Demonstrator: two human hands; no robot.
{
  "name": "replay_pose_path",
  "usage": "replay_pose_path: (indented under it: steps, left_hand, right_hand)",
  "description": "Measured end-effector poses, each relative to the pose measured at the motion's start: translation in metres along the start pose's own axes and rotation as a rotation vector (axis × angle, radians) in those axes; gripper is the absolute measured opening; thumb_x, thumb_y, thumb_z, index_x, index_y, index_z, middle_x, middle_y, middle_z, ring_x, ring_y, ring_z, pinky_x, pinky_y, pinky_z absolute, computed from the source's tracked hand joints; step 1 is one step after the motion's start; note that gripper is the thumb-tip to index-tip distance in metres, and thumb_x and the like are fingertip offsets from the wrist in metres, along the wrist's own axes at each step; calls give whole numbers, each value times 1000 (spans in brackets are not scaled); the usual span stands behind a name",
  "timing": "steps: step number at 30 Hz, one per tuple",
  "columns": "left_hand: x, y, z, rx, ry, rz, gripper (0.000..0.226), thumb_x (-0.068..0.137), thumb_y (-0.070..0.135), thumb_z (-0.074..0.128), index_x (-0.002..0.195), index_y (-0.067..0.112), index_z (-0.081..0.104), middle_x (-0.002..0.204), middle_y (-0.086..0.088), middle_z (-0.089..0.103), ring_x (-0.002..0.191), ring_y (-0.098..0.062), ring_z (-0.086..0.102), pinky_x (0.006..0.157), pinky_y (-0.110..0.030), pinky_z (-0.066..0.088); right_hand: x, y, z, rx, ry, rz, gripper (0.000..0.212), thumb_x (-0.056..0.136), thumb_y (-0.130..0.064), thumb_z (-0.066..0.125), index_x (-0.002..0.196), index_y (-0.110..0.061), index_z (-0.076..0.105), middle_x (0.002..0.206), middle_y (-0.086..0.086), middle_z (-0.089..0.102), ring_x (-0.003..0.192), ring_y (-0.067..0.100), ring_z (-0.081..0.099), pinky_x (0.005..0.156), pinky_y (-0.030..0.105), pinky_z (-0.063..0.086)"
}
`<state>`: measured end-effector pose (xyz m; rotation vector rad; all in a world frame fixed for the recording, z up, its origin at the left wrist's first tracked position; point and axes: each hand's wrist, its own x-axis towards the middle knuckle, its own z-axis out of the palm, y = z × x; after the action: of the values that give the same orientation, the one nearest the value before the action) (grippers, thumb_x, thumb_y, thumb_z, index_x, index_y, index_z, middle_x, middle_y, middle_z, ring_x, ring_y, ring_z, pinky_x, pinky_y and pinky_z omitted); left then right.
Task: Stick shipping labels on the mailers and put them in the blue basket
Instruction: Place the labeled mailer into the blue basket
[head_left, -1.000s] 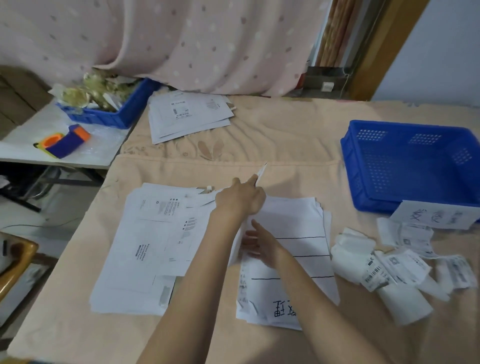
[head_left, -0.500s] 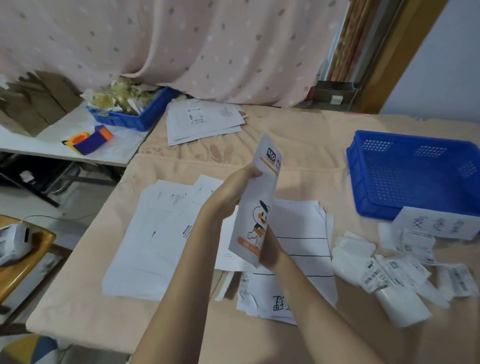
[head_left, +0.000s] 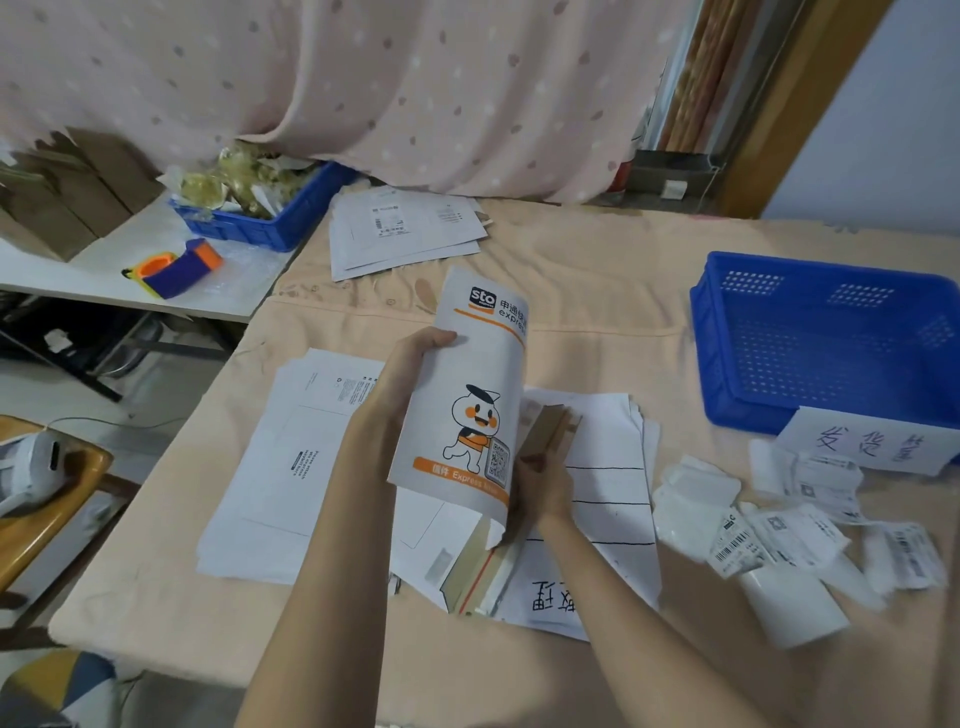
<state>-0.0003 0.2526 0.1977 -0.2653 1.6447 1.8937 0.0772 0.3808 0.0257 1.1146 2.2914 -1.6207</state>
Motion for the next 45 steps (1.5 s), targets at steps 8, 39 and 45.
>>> replay_pose_path:
  steps: [8, 39, 45]
  left_hand:
    - [14, 0, -12, -68, 69, 30, 25, 89, 20, 50, 103, 4, 63, 85, -14, 68, 64, -25, 64, 63, -29, 53]
    - [65, -91, -21, 640, 342, -23, 58, 47, 36, 62, 96, 5, 63, 92, -11, 64, 90, -32, 60, 83, -42, 53]
    - [77, -74, 43, 613, 244, 88, 27, 59, 25, 72, 78, 9, 61, 78, -8, 60, 81, -28, 55, 67, -30, 44]
  right_hand:
    - [19, 1, 8, 380, -318, 340, 61, 93, -61, 39, 118, -12, 62, 119, 12, 65, 107, 27, 61, 103, 42, 45]
    - [2, 32, -110, 245, 737, 24, 45, 71, -28, 77, 110, -18, 56, 114, -1, 61, 95, 22, 60, 69, 31, 46]
    - [5, 34, -178, 230, 837, 11, 43, 73, -30, 76, 108, -19, 55, 113, -2, 61, 95, 20, 59, 73, 33, 46]
